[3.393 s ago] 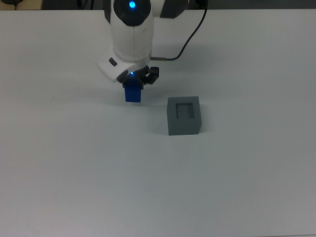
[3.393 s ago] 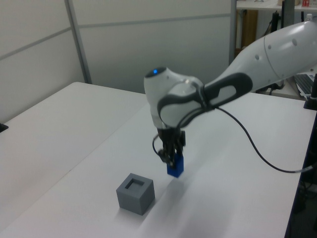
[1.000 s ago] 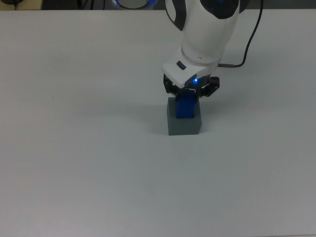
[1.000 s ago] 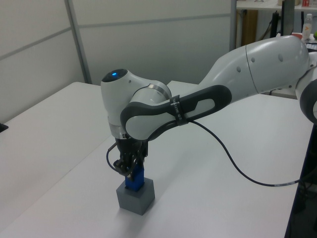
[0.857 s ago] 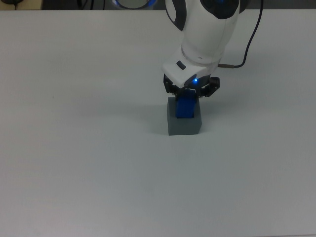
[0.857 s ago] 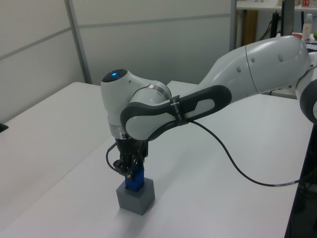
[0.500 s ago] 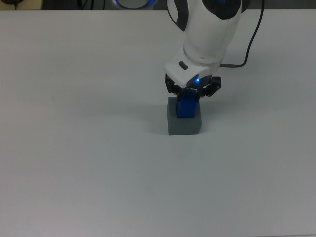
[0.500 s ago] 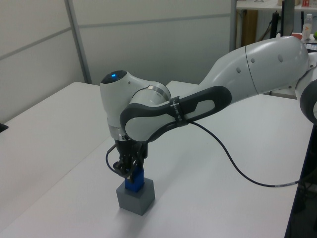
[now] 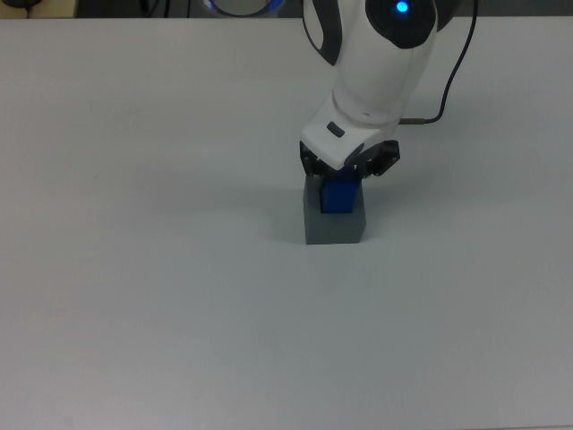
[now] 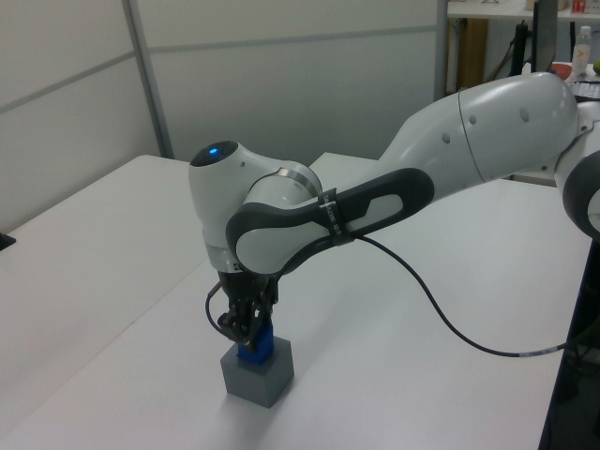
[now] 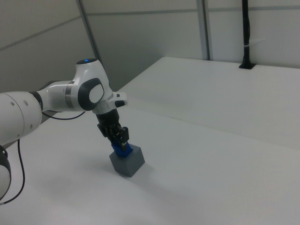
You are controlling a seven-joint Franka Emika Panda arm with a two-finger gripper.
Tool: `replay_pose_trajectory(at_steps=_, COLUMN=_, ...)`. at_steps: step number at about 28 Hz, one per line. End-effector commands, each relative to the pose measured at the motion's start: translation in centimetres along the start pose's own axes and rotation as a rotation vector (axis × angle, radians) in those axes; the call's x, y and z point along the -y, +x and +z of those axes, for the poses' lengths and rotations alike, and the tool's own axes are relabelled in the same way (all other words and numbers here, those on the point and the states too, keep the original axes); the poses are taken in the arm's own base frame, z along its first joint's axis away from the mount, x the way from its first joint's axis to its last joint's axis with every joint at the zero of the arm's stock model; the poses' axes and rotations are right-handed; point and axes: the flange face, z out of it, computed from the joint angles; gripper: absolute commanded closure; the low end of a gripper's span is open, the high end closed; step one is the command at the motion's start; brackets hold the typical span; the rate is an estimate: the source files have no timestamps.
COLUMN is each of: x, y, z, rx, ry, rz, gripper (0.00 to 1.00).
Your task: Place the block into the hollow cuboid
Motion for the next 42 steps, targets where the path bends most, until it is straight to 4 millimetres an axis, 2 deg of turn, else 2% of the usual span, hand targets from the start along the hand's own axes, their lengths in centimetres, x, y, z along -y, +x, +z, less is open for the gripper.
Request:
replay_pose_trajectory(at_steps=1, x=0.2, y=0.1, z=1.1, rx=0.011, ry=0.0, rz=-0.023, gripper=0.38)
replay_pose_trajectory(at_steps=2, x=0.2, y=0.1, z=1.2, rx=0.012, ry=0.001, rz=-0.018, gripper=0.24)
replay_pose_trajectory(at_steps=3, x=0.3, y=0.2, z=1.3, rx=0.012, ry=0.003, rz=-0.012, gripper=0.03)
replay_pose_trajectory(at_steps=4, x=0.3, y=0.2, z=1.3, rx=0.012, ry=0.003, rz=-0.015, gripper=0.0)
replay_pose_trajectory(at_steps=9, x=0.2, y=0.4, z=0.1, rx=-0.01, ry=-0.001, rz=-0.015, gripper=0.0)
replay_pose_trajectory(at_steps=14, x=-1.3, y=-0.3, z=-3.9, rx=-0.035, ry=-0.001, rz=0.005, gripper=0.0)
replay_pose_trajectory(at_steps=16, x=-2.3, y=-0.8, z=-5.3, rx=-0.031, ry=-0.005, rz=0.018, gripper=0.0)
replay_pose_trajectory(at_steps=18, x=-4.6, y=-1.4, z=-7.6, rx=-0.032, ry=-0.013, rz=0.05, gripper=0.0)
replay_pose_trajectory(at_steps=24, x=-8.6, y=-2.7, z=-11.3, rx=-0.04, ry=-0.025, rz=0.104, gripper=0.0)
replay_pose_trajectory(at_steps=28, x=-10.3, y=-3.3, z=-12.5, rx=-0.037, ry=-0.032, rz=0.129, gripper=0.0)
replay_pose_trajectory(at_steps=30, x=-10.6, y=-3.3, z=-12.5, rx=-0.037, ry=-0.032, rz=0.135, gripper=0.0)
replay_pose_trajectory(at_steps=42, x=-10.7, y=-3.8, z=-12.0, rx=0.013, ry=-0.046, rz=0.139, gripper=0.0)
